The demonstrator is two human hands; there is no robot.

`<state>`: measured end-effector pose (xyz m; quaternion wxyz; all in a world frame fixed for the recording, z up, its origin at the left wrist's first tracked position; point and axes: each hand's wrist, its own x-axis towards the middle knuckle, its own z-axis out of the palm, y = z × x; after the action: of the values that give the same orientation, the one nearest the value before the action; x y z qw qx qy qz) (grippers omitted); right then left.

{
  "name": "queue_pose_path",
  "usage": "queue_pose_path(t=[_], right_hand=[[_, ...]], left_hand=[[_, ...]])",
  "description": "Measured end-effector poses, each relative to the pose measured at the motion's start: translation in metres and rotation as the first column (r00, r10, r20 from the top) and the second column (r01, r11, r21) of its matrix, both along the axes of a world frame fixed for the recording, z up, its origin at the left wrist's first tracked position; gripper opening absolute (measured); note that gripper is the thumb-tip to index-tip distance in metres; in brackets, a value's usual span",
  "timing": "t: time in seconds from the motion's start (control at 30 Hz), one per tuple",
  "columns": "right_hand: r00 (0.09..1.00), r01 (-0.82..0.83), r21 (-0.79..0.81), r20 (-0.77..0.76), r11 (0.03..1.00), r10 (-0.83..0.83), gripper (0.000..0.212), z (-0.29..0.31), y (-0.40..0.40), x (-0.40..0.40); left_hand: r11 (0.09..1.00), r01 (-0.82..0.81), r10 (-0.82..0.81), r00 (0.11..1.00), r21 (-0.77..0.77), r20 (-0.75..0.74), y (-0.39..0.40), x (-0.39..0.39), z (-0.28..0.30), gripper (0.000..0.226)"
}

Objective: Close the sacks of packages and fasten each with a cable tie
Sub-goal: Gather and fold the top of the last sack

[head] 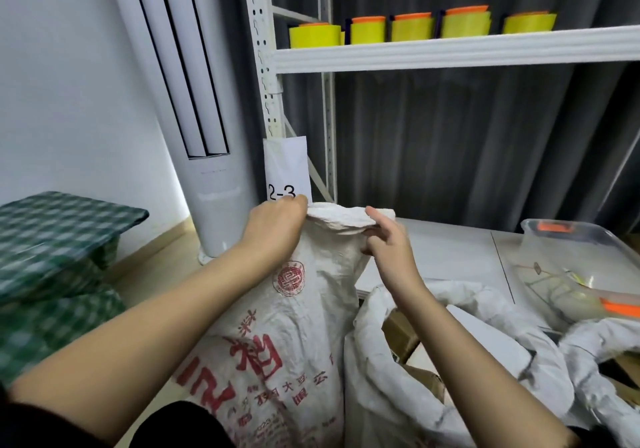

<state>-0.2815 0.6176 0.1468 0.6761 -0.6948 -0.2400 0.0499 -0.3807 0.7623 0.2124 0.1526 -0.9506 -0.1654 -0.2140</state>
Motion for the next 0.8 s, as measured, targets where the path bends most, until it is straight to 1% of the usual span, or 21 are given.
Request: queue_pose_path(t=[0.03, 0.07, 0.1, 0.17, 0.2, 0.23, 0.27, 0.3, 0.33, 0.37, 0.4, 0.43, 0.5, 0.53, 0.6, 0.63, 0.67, 0.7, 0.73, 0.77, 0.8], right_hand=[[0.984, 0.054, -0.166, 0.174, 0.985, -0.024, 0.045, -0.002, 0.000, 0.004], [0.943, 0.141, -0.271, 0.330, 0.952, -0.046, 0.041, -0.003, -0.001, 0.008], [0.872, 0.244, -0.319, 0.485, 0.916, -0.063, 0.034, -0.002, -0.001, 0.013], [0.670, 0.404, -0.315, 0.741, 0.859, -0.043, 0.022, 0.006, -0.004, 0.023], [0.574, 0.430, -0.311, 0.819, 0.848, 0.009, 0.019, 0.011, -0.005, 0.028], [0.501, 0.411, -0.327, 0.861, 0.851, 0.089, 0.019, 0.016, -0.004, 0.033], [0.459, 0.352, -0.368, 0.869, 0.861, 0.183, 0.020, 0.021, -0.002, 0.037], [0.450, 0.282, -0.425, 0.850, 0.860, 0.272, 0.021, 0.025, 0.000, 0.039], [0.480, 0.225, -0.487, 0.809, 0.844, 0.339, 0.021, 0.031, 0.001, 0.039], [0.538, 0.190, -0.537, 0.757, 0.822, 0.371, 0.022, 0.036, 0.003, 0.040], [0.603, 0.178, -0.590, 0.698, 0.787, 0.387, 0.023, 0.039, 0.005, 0.042], [0.635, 0.196, -0.628, 0.667, 0.753, 0.390, 0.025, 0.041, 0.009, 0.043], [0.610, 0.267, -0.622, 0.701, 0.737, 0.370, 0.026, 0.043, 0.014, 0.044], [0.576, 0.284, -0.589, 0.735, 0.757, 0.356, 0.030, 0.043, 0.018, 0.045], [0.533, 0.298, -0.551, 0.773, 0.779, 0.344, 0.048, 0.040, 0.022, 0.048], [0.506, 0.330, -0.555, 0.787, 0.764, 0.353, 0.051, 0.038, 0.023, 0.049], [0.440, 0.383, -0.552, 0.814, 0.741, 0.379, 0.052, 0.034, 0.025, 0.050], [0.356, 0.436, -0.545, 0.835, 0.716, 0.419, 0.051, 0.028, 0.026, 0.049], [0.293, 0.461, -0.531, 0.848, 0.711, 0.442, 0.050, 0.024, 0.027, 0.048], [0.274, 0.460, -0.515, 0.857, 0.723, 0.436, 0.048, 0.021, 0.028, 0.046], [0.289, 0.437, -0.517, 0.856, 0.736, 0.430, 0.043, 0.020, 0.028, 0.045]], left_hand=[[0.997, -0.007, 0.006, 1.000, -0.078, -0.014, 0.000, 0.002, 0.001, 0.023], [0.994, 0.000, -0.001, 1.000, -0.108, -0.009, -0.001, 0.004, 0.000, 0.023], [0.995, 0.015, -0.016, 1.000, -0.098, -0.008, -0.003, 0.004, 0.000, 0.023], [0.995, 0.050, -0.052, 0.998, -0.083, -0.020, 0.003, 0.006, -0.005, 0.023], [0.995, 0.064, -0.067, 0.997, -0.080, -0.036, 0.007, 0.005, -0.006, 0.022], [0.994, 0.084, -0.088, 0.995, -0.072, -0.053, 0.011, 0.004, -0.005, 0.021], [0.993, 0.093, -0.098, 0.993, -0.072, -0.071, 0.016, 0.002, -0.004, 0.020], [0.992, 0.103, -0.110, 0.990, -0.075, -0.084, 0.020, 0.000, -0.002, 0.020], [0.992, 0.109, -0.115, 0.989, -0.064, -0.096, 0.023, -0.001, -0.001, 0.020], [0.992, 0.119, -0.121, 0.988, -0.030, -0.098, 0.026, -0.002, 0.000, 0.019], [0.990, 0.135, -0.132, 0.987, 0.028, -0.094, 0.028, -0.004, -0.001, 0.019], [0.982, 0.154, -0.145, 0.985, 0.106, -0.090, 0.030, -0.006, -0.001, 0.021], [0.958, 0.142, -0.130, 0.989, 0.247, -0.063, 0.030, -0.010, 0.000, 0.027], [0.941, 0.141, -0.137, 0.990, 0.306, -0.034, 0.030, -0.011, 0.000, 0.024], [0.919, 0.135, -0.145, 0.989, 0.371, -0.001, 0.029, -0.012, -0.002, 0.021], [0.918, 0.127, -0.134, 0.991, 0.375, -0.008, 0.028, -0.014, -0.001, 0.022], [0.930, 0.111, -0.113, 0.993, 0.349, -0.014, 0.028, -0.016, 0.000, 0.023], [0.955, 0.117, -0.111, 0.993, 0.274, -0.037, 0.029, -0.018, -0.001, 0.024], [0.973, 0.141, -0.134, 0.990, 0.182, -0.048, 0.031, -0.019, -0.003, 0.025], [0.985, 0.140, -0.135, 0.989, 0.098, -0.054, 0.036, -0.019, -0.004, 0.024], [0.990, 0.134, -0.130, 0.988, 0.039, -0.077, 0.040, -0.020, -0.005, 0.021]])
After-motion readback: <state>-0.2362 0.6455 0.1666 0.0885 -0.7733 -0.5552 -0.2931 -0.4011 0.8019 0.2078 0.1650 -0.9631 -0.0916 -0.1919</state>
